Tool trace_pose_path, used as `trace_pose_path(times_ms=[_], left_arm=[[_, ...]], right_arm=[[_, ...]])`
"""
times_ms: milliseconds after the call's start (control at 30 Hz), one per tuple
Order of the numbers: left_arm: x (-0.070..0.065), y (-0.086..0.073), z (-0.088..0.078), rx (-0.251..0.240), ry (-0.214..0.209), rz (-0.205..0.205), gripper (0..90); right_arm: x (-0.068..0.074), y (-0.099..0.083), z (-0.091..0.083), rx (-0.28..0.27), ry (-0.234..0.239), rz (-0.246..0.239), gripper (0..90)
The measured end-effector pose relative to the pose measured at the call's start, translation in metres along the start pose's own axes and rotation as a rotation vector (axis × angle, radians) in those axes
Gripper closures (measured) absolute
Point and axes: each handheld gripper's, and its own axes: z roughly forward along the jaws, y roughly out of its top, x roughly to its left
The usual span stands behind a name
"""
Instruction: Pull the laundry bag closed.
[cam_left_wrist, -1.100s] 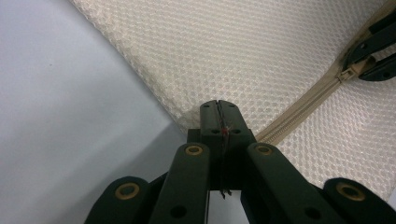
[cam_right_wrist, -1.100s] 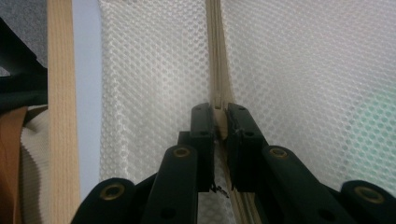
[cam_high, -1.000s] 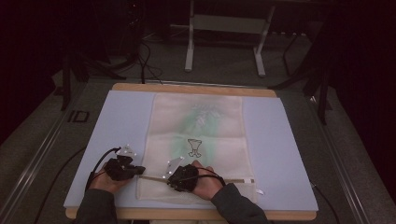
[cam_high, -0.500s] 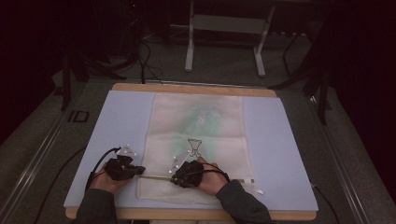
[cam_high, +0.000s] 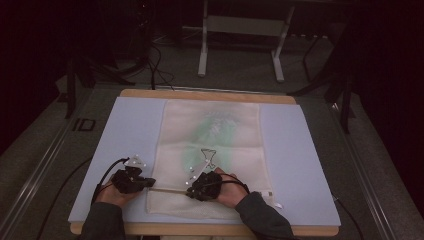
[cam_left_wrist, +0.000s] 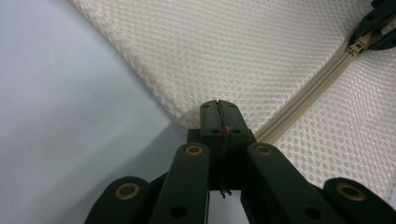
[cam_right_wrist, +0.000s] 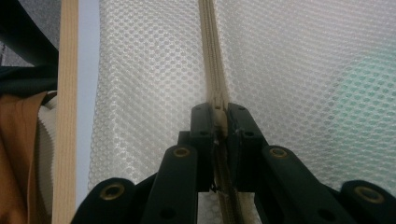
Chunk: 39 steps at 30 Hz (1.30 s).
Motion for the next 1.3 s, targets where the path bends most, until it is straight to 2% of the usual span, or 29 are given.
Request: trace_pose_path(times_ms=[1000, 1300], left_arm=[[0.000, 0.000, 0.000, -0.002, 0.000, -0.001, 90.0], [0.000, 0.000, 0.000, -0.002, -0.001, -0.001, 90.0]], right_arm=[[-0.002, -0.020, -0.016, 0.011, -0.008, -0.010, 82.3], [-0.003, -0.028, -0.021, 0.015, -0.011, 0.005, 82.3]])
